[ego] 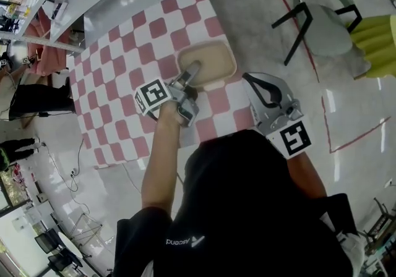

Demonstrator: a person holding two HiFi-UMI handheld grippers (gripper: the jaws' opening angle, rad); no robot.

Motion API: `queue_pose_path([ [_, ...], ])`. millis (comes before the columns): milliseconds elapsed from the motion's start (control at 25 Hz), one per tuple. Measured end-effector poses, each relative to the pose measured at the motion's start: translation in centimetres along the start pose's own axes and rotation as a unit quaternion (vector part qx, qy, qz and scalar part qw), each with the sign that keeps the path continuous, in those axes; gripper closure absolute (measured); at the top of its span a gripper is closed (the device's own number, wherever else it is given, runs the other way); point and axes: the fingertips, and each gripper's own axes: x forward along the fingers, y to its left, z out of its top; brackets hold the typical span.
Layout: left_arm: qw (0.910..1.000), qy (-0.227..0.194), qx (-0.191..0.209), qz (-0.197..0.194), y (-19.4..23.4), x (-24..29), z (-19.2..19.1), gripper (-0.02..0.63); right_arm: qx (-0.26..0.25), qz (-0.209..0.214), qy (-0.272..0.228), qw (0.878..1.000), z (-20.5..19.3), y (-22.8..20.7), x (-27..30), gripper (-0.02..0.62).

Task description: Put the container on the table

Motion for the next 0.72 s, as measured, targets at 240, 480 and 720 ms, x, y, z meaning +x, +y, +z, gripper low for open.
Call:
queue_pose_path([
  [240,0.9994,0.029,0.0,0.019,2.2,2.4,0.7,0.411,0.004,-0.031,0.007,0.999,-0.7,-1.1,0.3,0.592],
  [480,0.9985,0.035,-0.005,0.041,3.7,3.5,1.1,0.403,0.007,-0.044,0.014,0.999,-1.2,-2.3,0.6,0.592],
  [720,0.9939,0.045,0.035,0.094,5.5,3.2,1.2,0.338,0.011,-0.041,0.021,0.999,-1.6,-2.6,1.3,0.592],
])
